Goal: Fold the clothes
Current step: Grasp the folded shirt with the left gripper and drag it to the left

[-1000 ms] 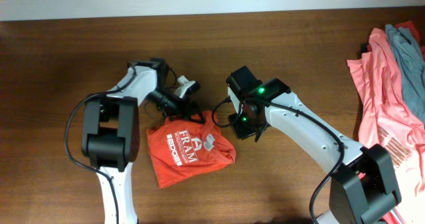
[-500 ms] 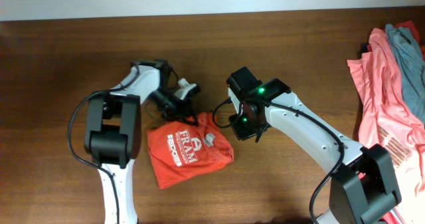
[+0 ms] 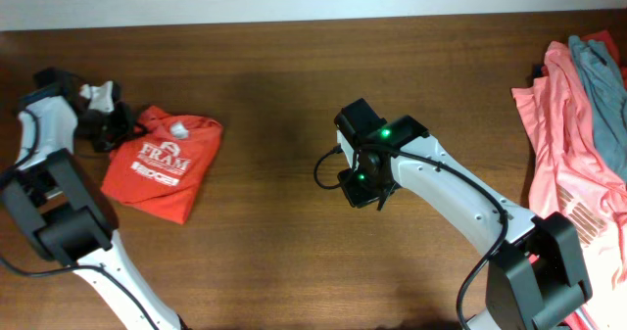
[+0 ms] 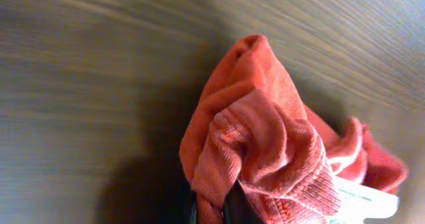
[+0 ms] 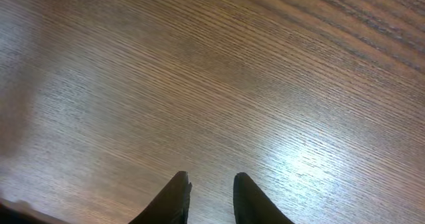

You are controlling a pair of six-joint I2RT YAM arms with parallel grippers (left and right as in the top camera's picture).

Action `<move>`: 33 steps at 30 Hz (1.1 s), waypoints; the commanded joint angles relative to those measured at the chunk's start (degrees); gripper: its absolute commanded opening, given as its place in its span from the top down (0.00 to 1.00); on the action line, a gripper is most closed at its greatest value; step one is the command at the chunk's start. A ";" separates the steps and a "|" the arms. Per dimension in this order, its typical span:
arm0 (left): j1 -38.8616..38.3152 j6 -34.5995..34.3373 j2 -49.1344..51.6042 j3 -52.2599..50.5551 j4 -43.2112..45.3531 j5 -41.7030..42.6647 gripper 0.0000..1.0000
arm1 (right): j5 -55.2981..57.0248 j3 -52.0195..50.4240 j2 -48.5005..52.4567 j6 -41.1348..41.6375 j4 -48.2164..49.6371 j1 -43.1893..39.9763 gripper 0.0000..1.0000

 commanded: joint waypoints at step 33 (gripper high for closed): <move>-0.09 -5.18 -17.77 13.79 -9.84 -12.48 0.01 | 0.20 4.44 -1.22 2.93 4.31 -3.74 0.68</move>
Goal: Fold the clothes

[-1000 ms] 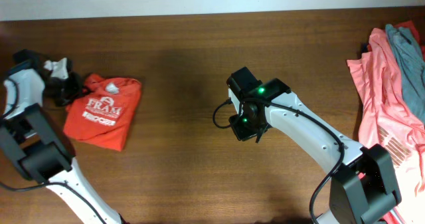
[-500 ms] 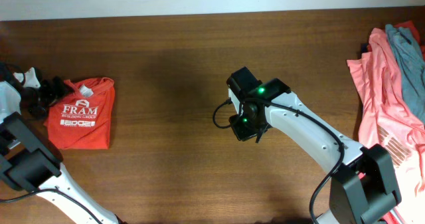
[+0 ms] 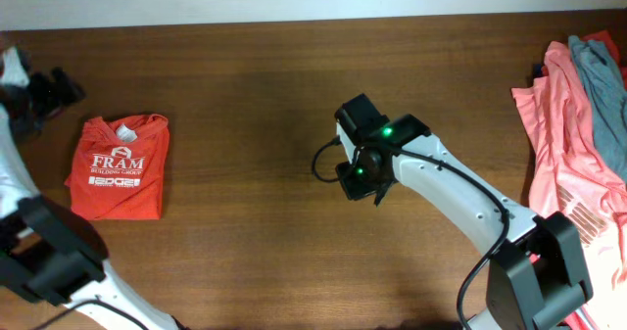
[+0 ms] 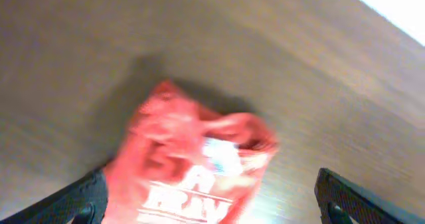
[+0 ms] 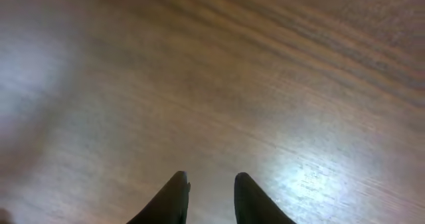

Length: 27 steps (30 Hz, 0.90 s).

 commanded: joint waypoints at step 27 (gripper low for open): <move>-37.51 3.23 -11.58 1.03 -14.27 -10.91 0.01 | 3.19 15.91 -12.50 -2.12 -9.77 -26.75 0.01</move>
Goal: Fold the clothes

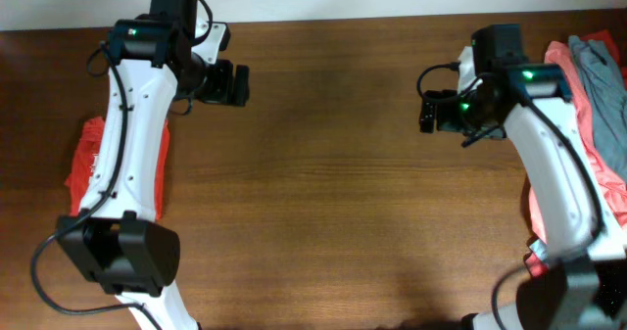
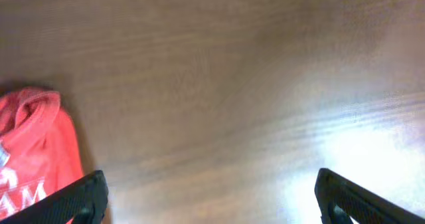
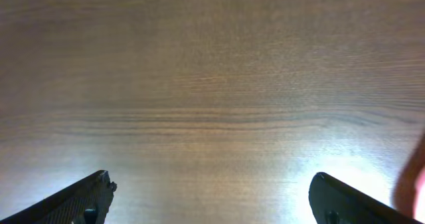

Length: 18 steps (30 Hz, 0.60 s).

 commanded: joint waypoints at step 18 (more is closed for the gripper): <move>0.09 -0.61 -38.47 -18.03 -0.04 -5.25 0.01 | 11.43 -16.37 -43.06 5.60 -1.62 12.04 0.02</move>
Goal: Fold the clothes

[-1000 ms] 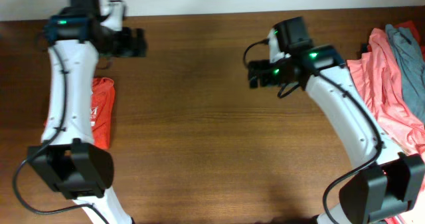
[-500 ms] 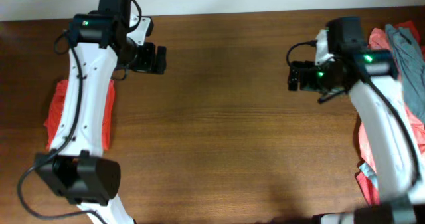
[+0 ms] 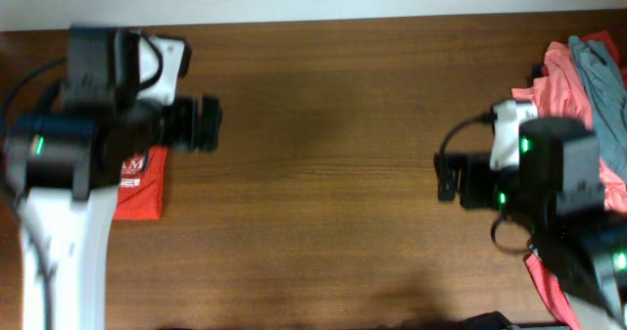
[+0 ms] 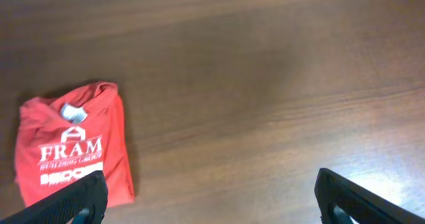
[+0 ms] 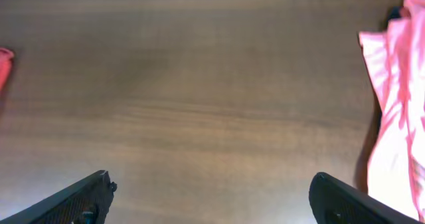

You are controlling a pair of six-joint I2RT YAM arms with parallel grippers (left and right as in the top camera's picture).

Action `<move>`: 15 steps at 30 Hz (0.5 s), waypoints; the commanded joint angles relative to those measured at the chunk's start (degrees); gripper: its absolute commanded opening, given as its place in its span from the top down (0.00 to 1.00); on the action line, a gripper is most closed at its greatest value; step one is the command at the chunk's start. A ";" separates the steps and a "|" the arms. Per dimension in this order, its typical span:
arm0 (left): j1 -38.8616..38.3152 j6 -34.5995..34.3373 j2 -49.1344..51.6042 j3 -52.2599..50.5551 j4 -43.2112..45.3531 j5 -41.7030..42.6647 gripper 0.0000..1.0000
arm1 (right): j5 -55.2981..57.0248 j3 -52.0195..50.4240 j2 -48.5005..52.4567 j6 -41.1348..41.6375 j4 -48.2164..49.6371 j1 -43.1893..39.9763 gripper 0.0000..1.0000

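Note:
A red shirt (image 4: 70,144) with white FRAM lettering lies folded flat at the table's left; in the overhead view only part of the red shirt (image 3: 139,183) shows beside the arm. My left gripper (image 4: 212,207) hangs high above the table, open wide and holding nothing, to the shirt's right. My right gripper (image 5: 212,204) is also high and open wide, with nothing in it, over bare wood left of the unfolded pile. That pile holds a pink garment (image 3: 565,87) and a grey one (image 3: 598,70).
The pink garment (image 5: 398,104) spills along the table's right edge. Brown wooden tabletop (image 3: 323,173) stretches between the folded shirt and the pile. Both arm bodies loom large near the overhead camera, covering parts of the left and right sides.
Both arms have come back from the far side and now sit much higher above the table. The wrist views take in far more tabletop. Both grippers stay open; the folded shirt has not moved.
First my left gripper was shut on the bunched red shirt at the left, with the right fingers close together over mid-table. Then the shirt lay folded at the far left, released. Later both grippers were open wide toward the back. Now both hang high.

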 commanded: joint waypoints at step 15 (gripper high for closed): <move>0.02 -0.15 -37.00 -36.92 11.28 -2.38 0.01 | 3.74 -20.92 -19.23 3.26 -3.04 1.42 0.01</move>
